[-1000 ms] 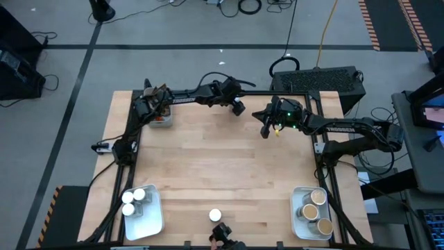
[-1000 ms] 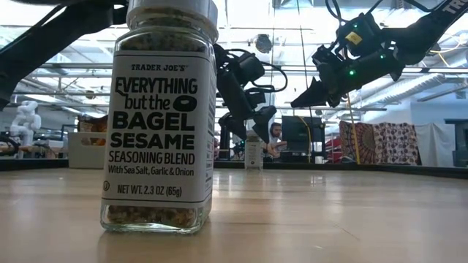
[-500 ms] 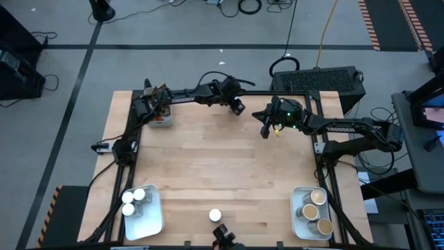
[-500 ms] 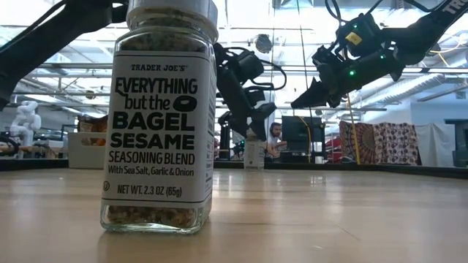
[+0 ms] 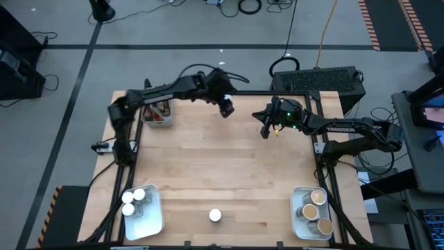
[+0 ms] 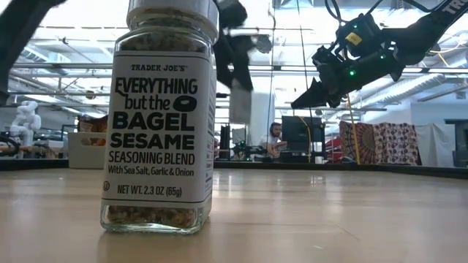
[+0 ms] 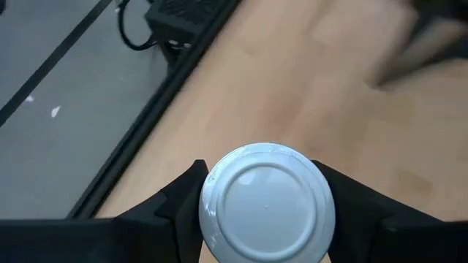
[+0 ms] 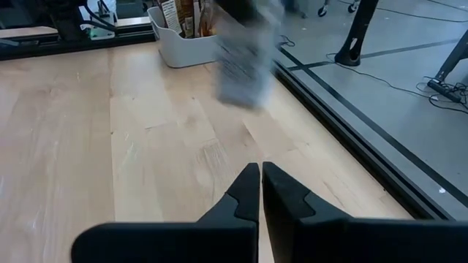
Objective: Sort spices by type
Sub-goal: Put the white seasoning bottle into the bottom left white bin
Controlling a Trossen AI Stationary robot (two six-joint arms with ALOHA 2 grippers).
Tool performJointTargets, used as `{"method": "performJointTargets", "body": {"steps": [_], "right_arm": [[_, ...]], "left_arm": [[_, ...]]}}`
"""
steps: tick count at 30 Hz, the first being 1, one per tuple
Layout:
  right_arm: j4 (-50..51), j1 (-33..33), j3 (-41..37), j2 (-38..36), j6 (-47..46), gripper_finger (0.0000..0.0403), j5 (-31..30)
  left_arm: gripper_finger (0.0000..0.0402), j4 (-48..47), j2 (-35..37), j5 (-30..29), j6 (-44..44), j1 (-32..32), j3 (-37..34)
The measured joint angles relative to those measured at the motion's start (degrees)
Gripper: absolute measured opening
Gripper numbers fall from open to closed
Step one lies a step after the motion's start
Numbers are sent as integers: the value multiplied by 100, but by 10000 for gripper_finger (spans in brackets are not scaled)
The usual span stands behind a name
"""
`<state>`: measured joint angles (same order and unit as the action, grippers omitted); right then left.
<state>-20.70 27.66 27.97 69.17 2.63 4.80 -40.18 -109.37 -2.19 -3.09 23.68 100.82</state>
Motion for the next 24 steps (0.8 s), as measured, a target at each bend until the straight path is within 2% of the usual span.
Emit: {"method": "performJointTargets", "body": {"steps": [8, 11, 17, 24], "right_arm": [[-18, -2, 2, 0, -119, 0, 4], [-36, -2, 2, 0, -137, 0, 12], [-49, -9, 2, 0, -223, 0, 143], [-49, -58, 2, 0, -472, 0, 157]], "left_arm": [[207, -1471, 1521, 89, 41, -673, 7], [207, -2070, 2027, 95, -217, -1045, 9], [207, -3046, 2780, 9, -1000, -2132, 9], [207, -3391, 3163, -363, -2107, -3697, -401]]}}
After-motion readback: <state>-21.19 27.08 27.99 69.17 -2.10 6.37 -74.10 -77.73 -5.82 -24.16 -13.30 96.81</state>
